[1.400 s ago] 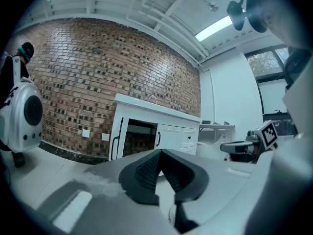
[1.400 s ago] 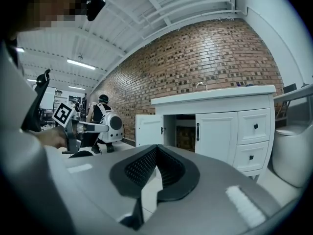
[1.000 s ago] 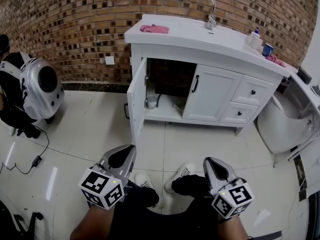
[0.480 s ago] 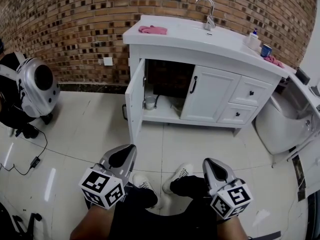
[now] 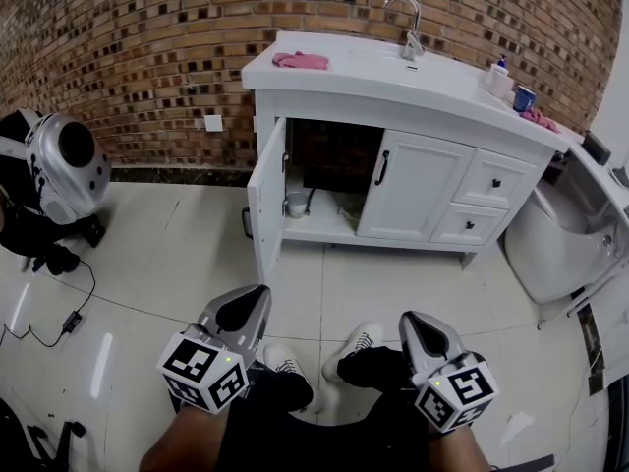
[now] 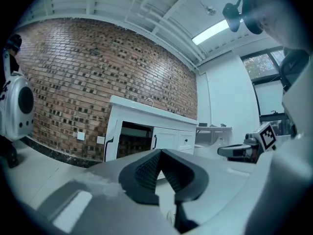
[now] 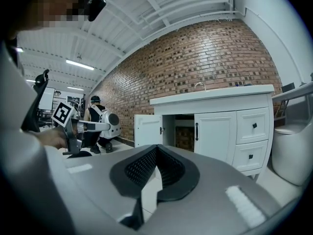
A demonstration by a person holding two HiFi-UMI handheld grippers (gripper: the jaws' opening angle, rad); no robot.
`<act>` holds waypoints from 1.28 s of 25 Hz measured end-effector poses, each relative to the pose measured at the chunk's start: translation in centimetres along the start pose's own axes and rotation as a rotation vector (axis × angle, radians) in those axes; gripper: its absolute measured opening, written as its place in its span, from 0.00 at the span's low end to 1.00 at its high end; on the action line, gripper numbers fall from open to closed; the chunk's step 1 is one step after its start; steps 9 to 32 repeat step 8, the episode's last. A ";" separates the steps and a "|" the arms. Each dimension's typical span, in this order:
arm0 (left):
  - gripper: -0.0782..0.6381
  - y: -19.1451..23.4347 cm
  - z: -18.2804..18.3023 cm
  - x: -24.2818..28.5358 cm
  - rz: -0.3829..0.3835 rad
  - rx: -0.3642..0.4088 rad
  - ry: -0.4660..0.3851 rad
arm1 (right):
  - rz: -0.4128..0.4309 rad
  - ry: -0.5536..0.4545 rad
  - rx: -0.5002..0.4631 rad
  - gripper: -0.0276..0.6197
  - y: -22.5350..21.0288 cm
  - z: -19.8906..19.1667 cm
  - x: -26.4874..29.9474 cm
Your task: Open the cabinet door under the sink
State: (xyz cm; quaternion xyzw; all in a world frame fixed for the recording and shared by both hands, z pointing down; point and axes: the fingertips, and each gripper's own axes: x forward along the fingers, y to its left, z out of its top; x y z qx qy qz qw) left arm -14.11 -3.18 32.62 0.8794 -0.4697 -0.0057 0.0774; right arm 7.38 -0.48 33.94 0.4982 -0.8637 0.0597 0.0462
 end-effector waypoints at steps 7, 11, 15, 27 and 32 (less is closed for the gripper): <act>0.11 0.1 -0.1 0.1 -0.004 0.004 -0.003 | -0.002 -0.004 -0.002 0.05 -0.1 -0.1 0.1; 0.11 0.1 -0.1 0.1 -0.004 0.004 -0.004 | -0.002 -0.004 -0.002 0.05 -0.1 -0.1 0.1; 0.11 0.1 -0.1 0.1 -0.004 0.004 -0.004 | -0.002 -0.004 -0.002 0.05 -0.1 -0.1 0.1; 0.11 0.1 -0.1 0.1 -0.004 0.004 -0.004 | -0.002 -0.004 -0.002 0.05 -0.1 -0.1 0.1; 0.11 0.1 -0.1 0.1 -0.004 0.004 -0.004 | -0.002 -0.004 -0.002 0.05 -0.1 -0.1 0.1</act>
